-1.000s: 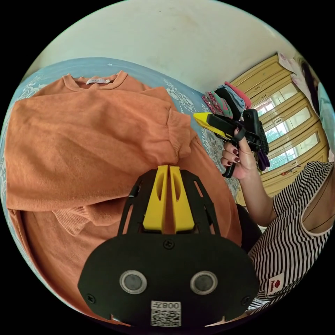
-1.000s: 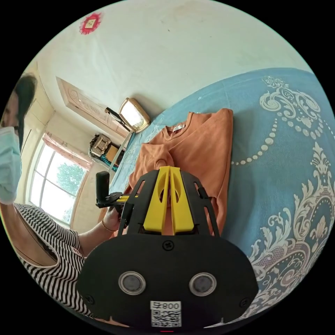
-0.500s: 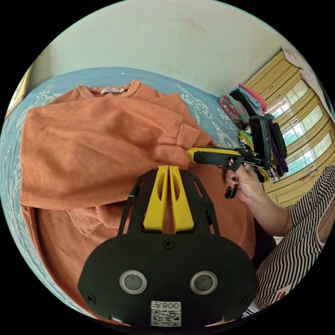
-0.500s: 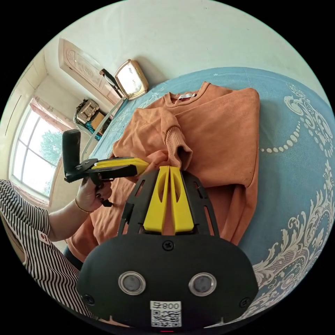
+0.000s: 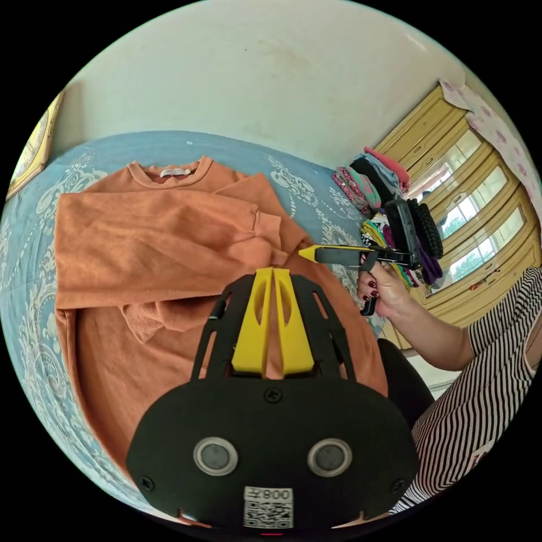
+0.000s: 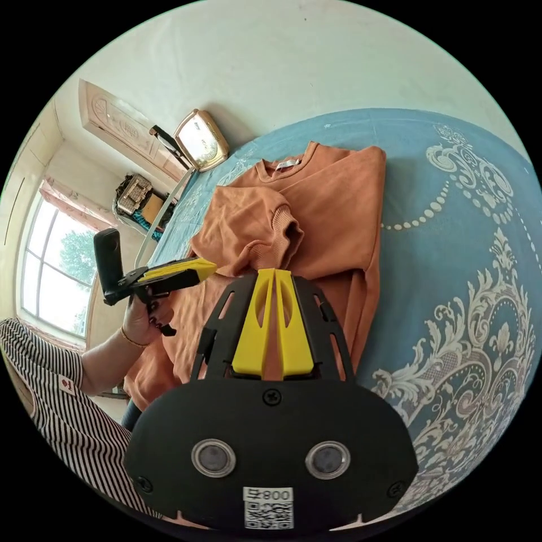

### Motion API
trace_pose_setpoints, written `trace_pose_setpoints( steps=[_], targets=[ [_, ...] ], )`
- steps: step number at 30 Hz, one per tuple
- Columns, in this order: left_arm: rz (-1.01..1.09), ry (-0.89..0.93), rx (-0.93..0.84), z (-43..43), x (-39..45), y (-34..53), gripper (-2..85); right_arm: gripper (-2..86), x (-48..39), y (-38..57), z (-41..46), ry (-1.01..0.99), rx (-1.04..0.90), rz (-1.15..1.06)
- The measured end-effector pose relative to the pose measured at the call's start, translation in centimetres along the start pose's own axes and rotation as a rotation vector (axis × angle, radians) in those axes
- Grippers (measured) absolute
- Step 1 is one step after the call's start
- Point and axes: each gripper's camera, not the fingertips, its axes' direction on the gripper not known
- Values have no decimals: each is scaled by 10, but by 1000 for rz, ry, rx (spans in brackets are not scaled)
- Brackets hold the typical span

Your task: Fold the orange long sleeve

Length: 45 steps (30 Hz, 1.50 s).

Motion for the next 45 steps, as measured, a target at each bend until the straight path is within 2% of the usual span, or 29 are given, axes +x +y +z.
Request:
trace_pose_setpoints(
  steps=[7,14,18,27,35,41,45],
  targets=[
    [-148,78,-23,-84,-5,110,4,1,10,92,-56,-48,-12,168],
    [-415,166,27,-174,-21,257,5,1,-11,193,-91,-84,-60,284],
    [-570,160,111,-228,-36,348,7,2,-25,237,-96,-123,-97,326],
    [-753,125,196,-319,-66,515,29,16,-40,313,-112,-139,-88,414],
    [-834,228,240,-351,-91,601,77,75,-42,338,-118,-177,-84,470],
    [-874,319,255,-367,-106,652,104,93,-49,338,-110,-142,-167,487],
    [-922,298,198,-380,-111,686,139,104,-51,330,-98,-109,-264,484]
  ],
)
